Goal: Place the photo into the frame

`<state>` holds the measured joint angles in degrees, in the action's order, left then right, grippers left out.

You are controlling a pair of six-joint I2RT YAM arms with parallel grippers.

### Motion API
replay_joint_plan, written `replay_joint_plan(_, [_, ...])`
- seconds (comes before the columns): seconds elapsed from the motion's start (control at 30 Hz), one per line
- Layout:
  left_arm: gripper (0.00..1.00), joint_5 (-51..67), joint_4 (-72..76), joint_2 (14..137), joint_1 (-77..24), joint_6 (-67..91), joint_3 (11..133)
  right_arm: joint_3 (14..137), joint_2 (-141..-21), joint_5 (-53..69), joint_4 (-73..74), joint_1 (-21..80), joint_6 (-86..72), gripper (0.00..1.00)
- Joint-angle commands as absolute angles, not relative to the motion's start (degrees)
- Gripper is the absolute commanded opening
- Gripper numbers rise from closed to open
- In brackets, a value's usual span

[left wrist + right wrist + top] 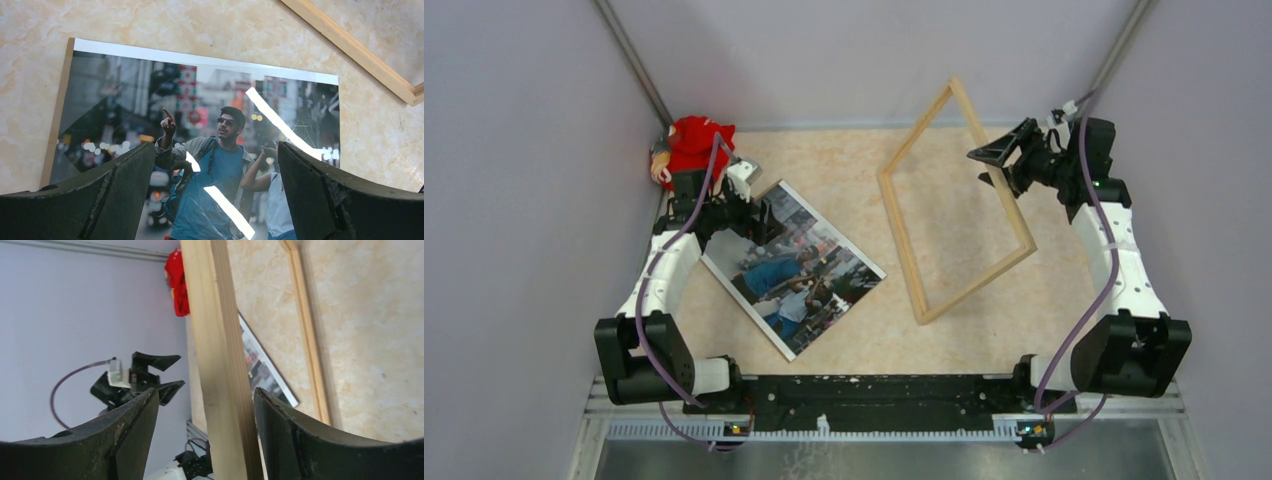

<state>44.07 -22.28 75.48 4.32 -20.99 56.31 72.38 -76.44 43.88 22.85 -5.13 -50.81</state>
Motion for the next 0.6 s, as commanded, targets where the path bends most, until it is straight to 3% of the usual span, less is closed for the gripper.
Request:
replay_joint_plan(0.0, [0.99, 44.76, -20.63, 75.10, 3.95, -21.95, 56.35, 74.17, -75.48, 37.59, 30.41, -5.45, -41.82, 0.69])
replay_joint_plan(0.3, [0.99, 43.46, -20.63, 75.78, 3.96, -23.01, 56.16, 71.49, -75.93, 24.68, 37.94, -4.71, -27.19, 0.45])
replay_joint_plan(0.47, [0.99, 43.10, -20.46, 76.19, 3.96, -23.12, 56.46, 71.75, -76.36, 17.95, 38.67, 2.39, -22.05, 0.40])
replay_joint_plan(0.57, [0.99, 42.65, -20.30, 76.38, 4.00, -23.38, 56.60, 71.49, -78.99, 18.12, 39.56, 4.95, -20.71, 0.31])
